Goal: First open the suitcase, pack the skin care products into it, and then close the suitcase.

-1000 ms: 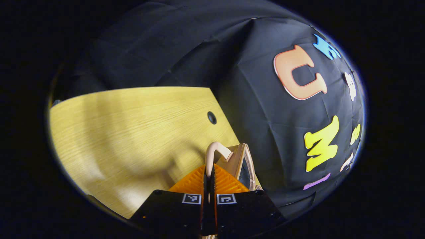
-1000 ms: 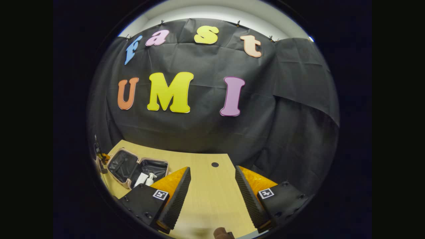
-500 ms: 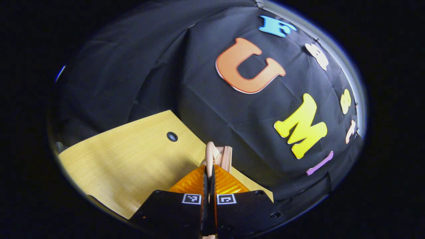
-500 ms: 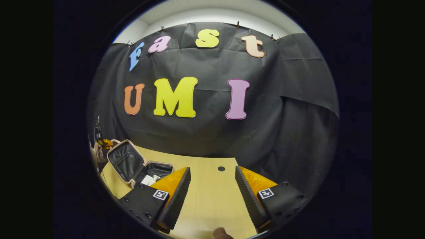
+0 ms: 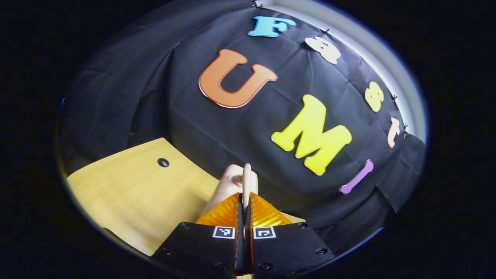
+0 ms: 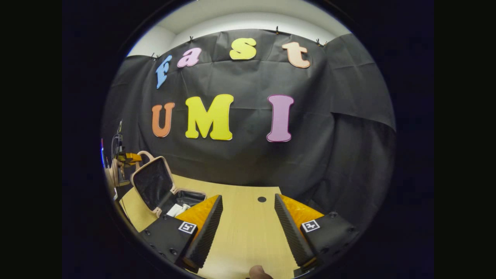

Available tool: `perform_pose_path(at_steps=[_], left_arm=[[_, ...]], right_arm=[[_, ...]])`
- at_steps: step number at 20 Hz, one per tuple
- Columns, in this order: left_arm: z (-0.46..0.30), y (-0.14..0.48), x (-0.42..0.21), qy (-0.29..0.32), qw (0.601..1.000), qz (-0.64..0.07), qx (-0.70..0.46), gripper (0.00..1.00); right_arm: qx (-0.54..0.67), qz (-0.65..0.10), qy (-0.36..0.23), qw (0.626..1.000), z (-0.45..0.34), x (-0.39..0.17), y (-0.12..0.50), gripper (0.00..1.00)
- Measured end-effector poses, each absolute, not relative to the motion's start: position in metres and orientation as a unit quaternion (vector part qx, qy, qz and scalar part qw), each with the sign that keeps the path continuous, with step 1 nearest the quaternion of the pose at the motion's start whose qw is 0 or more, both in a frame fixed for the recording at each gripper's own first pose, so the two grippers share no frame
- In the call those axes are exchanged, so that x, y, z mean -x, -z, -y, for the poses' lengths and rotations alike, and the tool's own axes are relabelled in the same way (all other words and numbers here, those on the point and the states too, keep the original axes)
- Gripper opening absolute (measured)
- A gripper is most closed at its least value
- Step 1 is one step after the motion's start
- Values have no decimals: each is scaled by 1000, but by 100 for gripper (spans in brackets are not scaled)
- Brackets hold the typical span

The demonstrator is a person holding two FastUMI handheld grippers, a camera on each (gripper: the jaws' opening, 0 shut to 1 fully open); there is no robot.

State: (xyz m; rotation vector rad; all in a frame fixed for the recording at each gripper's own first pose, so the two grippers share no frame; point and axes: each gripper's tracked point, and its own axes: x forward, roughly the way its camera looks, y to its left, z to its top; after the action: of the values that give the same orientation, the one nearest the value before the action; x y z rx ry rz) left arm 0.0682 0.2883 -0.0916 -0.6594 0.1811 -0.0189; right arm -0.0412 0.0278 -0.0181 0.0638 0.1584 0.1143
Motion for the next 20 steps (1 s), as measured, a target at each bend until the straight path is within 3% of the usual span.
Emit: perform_pose_path(at_steps=[8,13,20], left_arm=[[-163,91,-59,70,932,-114,338,3],[-83,126,-61,103,933,-166,303,3],[-6,195,-66,95,936,-248,231,4]], right_arm=[[-39,-74,-69,994,1,41,34,77],[-54,-86,-77,992,15,40,46,79],[-45,-113,-86,989,30,42,74,80]])
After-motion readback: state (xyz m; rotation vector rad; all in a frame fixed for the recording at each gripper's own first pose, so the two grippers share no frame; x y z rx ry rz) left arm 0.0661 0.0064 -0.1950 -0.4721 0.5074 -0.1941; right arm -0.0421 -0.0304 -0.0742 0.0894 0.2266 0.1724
